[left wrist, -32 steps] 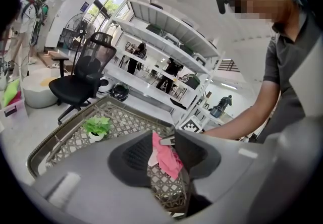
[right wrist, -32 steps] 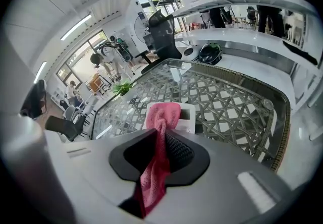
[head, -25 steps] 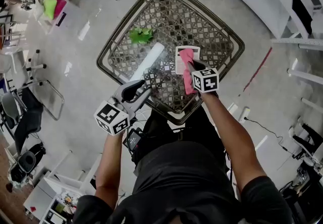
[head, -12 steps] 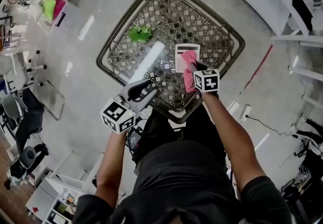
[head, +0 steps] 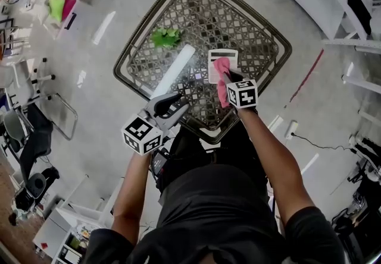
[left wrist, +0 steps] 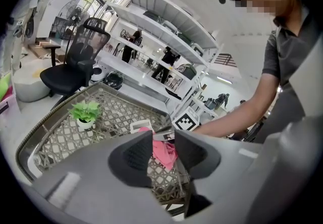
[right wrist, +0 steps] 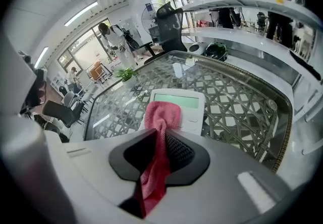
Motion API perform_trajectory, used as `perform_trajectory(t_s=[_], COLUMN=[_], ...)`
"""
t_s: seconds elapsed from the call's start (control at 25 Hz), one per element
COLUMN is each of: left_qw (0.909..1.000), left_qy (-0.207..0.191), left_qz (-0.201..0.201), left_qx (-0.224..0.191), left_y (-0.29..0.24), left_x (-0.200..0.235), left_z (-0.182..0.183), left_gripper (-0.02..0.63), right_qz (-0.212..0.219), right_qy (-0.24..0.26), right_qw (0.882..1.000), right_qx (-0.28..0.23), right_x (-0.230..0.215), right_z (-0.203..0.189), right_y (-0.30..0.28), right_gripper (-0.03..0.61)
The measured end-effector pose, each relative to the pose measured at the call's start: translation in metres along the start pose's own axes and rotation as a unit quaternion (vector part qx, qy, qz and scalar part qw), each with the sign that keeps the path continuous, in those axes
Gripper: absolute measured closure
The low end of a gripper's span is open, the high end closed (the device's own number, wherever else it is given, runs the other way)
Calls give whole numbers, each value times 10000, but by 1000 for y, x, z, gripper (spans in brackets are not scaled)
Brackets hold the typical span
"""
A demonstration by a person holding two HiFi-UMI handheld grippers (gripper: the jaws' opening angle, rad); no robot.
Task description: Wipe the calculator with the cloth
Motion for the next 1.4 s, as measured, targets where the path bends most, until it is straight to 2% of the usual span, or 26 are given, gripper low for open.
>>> perform_trajectory(t_s=[0.28,0.76,1.12,1.2,1.4], left_qw=[10000,10000,9999,9999,9999], left_qy=[15,66,75,76,93], left_qz=[-12,-1,-36,-35,-16], left_qx=[-10,41,58,59,60], left_y=[0,-2,-4,-4,-4], left_x=[3,11,12,14,17], left_z=[3,3,8,9,8], left_gripper=[445,445,445,445,445], right_qz=[32,-671,-845,-803,-535], right_qy=[67,-509,-564,-502,30], right_qw=[9999,9964,9948,9955,9983], right_qx=[-69,-107,22,40,220], right_x=[4,-55,-61,-56,-30], right_z=[10,1,-12,-13,-10], right_y=[-8,3,18,18,5], right_gripper=[528,528,528,528,528])
Point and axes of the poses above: the fingertips, and each gripper's own axes: y backward along the fingers, x to its left, z out of its top, the point moved 10 cm from there along y, backward along the fingers, and after that the axes turned 11 degrees about y, right-handed, at the moved point
